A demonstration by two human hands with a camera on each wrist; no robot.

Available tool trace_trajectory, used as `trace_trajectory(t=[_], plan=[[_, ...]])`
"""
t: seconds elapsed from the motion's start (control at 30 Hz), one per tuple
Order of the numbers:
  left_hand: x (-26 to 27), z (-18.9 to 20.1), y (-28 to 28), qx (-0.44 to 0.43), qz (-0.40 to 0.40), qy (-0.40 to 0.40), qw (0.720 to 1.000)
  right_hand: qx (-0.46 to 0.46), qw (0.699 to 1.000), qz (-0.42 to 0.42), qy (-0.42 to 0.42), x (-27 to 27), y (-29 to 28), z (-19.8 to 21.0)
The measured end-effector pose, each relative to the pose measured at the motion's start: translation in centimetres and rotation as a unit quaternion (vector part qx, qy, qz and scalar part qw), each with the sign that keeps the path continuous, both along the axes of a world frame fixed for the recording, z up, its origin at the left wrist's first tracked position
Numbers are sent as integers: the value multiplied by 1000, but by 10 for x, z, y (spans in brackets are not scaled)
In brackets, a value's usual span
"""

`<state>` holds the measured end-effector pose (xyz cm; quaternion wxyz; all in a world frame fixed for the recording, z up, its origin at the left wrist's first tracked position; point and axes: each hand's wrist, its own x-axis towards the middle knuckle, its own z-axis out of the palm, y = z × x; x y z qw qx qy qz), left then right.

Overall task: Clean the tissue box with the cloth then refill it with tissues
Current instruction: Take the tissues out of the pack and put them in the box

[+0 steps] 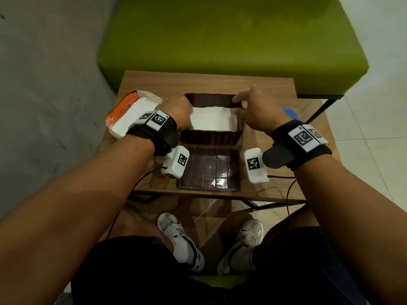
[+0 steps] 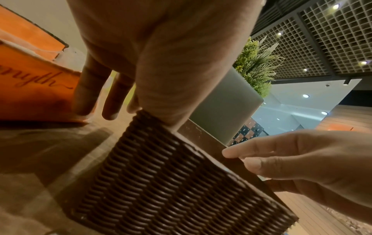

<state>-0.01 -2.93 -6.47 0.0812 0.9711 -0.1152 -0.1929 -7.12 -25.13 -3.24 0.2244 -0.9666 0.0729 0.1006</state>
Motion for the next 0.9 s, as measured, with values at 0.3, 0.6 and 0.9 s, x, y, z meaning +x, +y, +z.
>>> trace_trajectory(t=[0.3,0.6,0.9], plan=[[-4,1,-1,0,-9,-11,1000,-145,986,35,79,14,19,-14],[3,-2,-5,4,-10,-5,1000,-155,977,47,136,29,19,-24],[-7,3,-3,-11,-14,1,1000,-33,998,46,37,6,9,5]])
